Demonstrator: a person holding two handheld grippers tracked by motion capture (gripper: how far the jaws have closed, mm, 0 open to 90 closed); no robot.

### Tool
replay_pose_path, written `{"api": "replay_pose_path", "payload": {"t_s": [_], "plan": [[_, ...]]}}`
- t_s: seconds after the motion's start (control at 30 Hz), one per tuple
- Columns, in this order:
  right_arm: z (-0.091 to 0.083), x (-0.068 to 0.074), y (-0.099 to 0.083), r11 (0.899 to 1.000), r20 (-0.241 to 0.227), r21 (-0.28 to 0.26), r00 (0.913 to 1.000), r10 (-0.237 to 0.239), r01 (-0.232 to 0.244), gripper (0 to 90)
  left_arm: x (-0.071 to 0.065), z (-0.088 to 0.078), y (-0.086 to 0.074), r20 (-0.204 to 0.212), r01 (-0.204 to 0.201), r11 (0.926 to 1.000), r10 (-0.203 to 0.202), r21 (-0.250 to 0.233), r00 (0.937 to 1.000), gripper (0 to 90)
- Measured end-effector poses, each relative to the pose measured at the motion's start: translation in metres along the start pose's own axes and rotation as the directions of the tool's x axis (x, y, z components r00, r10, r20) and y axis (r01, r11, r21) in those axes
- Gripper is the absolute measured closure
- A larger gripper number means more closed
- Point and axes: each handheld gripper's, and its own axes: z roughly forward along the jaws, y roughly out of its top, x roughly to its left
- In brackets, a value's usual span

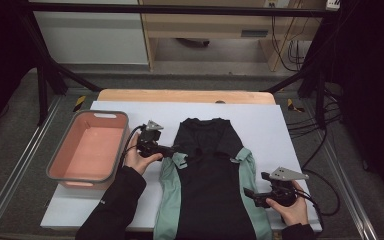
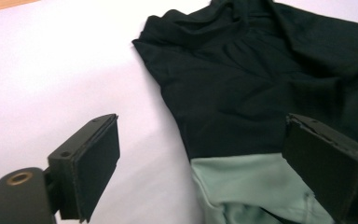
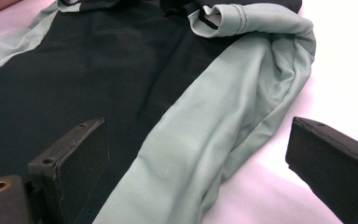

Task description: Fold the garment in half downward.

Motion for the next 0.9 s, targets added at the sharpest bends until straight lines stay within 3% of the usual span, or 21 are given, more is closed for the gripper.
{"api": "replay_pose_path", "payload": {"t_s": [0.1,0.33,0.43,0.6,0.9], "plan": [[0.000,0.000,0.000,1.000,0.002,0.001,1.0000,-0.001,0.001,6.4,0.002,0.004,0.003,0.001,0.013,0.9998,-0.013,-0.016,0.9999,13.0],[0.000,0.000,0.000,1.000,0.001,0.003,1.0000,-0.002,0.002,6.4,0.007,0.015,0.011,-0.017,0.012,0.9998,-0.012,0.013,0.9998,17.5],[0.000,-0.001,0.000,1.000,0.001,0.002,1.0000,-0.002,0.002,6.3,0.010,0.019,0.013,-0.021,0.027,0.9996,-0.028,-0.006,0.9994,20.6],[0.000,-0.001,0.000,1.000,0.001,0.003,1.0000,-0.001,0.001,6.3,0.016,0.027,0.016,-0.013,0.057,0.9983,-0.057,0.008,0.9983,24.5],[0.000,-0.001,-0.001,1.000,-0.001,0.004,1.0000,0.000,0.000,6.2,0.021,0.041,0.017,-0.067,0.062,0.9980,-0.062,0.003,0.9958,37.8]]}}
